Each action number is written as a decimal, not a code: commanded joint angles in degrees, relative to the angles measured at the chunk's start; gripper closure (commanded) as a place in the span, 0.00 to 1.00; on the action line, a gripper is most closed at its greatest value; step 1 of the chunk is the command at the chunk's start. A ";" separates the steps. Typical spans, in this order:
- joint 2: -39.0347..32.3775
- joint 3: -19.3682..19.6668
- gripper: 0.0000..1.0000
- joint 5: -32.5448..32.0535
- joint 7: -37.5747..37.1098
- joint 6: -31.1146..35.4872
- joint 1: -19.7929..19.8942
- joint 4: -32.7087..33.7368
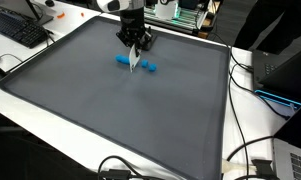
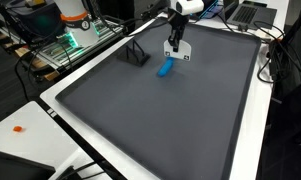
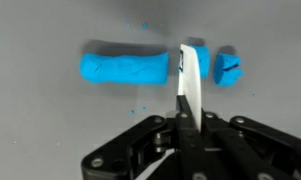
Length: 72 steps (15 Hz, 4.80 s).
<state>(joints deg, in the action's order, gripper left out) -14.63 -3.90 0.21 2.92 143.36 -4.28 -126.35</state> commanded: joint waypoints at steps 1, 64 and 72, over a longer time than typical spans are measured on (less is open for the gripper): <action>1.00 1.14 0.99 -2.34 -1.30 -1.53 0.13 0.41; -1.19 1.71 0.99 1.69 -8.32 -3.07 0.13 0.39; 0.37 3.48 0.99 -2.95 -8.57 -3.94 0.66 1.72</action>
<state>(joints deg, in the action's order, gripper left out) -15.21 -1.36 -0.46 -5.34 141.12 -3.73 -124.44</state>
